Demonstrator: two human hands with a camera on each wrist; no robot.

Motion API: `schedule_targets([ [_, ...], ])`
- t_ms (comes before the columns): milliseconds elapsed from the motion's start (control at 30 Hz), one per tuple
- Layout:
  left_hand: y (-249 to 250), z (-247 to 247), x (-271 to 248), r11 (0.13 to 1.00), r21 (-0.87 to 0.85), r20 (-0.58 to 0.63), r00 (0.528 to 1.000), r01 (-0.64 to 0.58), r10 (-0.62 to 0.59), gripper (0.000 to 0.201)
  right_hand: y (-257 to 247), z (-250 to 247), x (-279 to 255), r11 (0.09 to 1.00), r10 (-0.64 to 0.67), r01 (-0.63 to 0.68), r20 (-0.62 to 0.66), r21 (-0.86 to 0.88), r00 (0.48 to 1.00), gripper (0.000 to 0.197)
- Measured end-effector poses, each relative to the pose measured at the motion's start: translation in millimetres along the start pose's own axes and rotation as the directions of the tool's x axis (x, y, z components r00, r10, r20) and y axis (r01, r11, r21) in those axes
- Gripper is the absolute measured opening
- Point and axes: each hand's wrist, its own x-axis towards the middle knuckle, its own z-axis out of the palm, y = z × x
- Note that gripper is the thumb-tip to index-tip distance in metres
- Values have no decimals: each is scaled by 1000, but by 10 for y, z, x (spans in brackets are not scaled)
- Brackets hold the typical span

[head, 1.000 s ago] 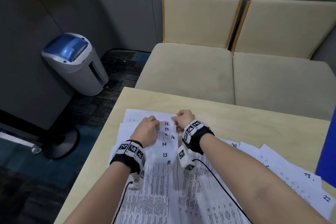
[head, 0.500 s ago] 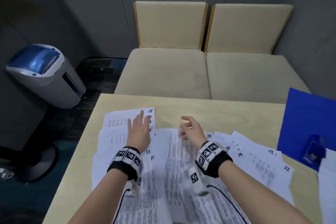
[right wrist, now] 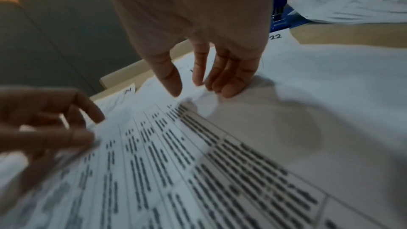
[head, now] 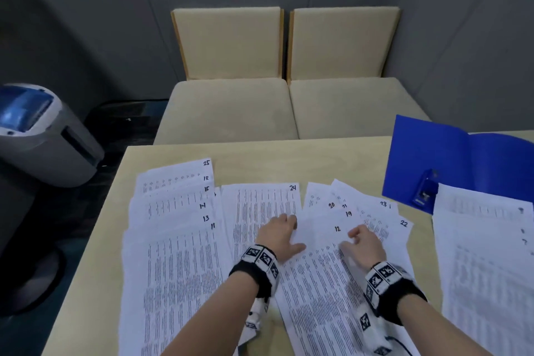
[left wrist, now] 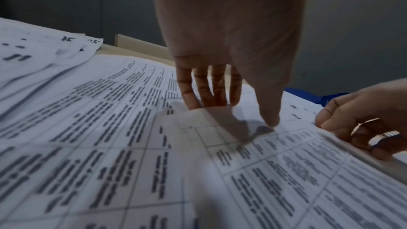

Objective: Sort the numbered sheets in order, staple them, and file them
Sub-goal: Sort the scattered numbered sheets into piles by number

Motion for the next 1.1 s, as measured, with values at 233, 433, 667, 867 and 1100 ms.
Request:
schedule_targets([
  [233, 61, 9, -82, 969, -198, 77, 988, 146, -133, 33, 42, -20, 60, 993, -11, 6, 48, 115, 999, 34],
  [433, 74, -41, -221, 866, -495, 25, 998, 66, -61, 7, 41, -190, 35, 988, -61, 51, 60, 149, 996, 33],
  [667, 13, -50, -242, 910, -411, 12, 999, 47, -46, 13, 96, -174, -10, 989, -131, 123, 91, 86, 987, 45],
  [867, -243, -120, -302, 981, -113, -235, 955, 159, -182, 19, 86, -176, -7, 993, -115, 109, 151, 47, 982, 9],
  [1100, -1198, -314, -731, 803, 153, -145, 817, 576, -558, 58, -52, -193, 145, 998, -38, 30, 143, 61, 989, 42],
])
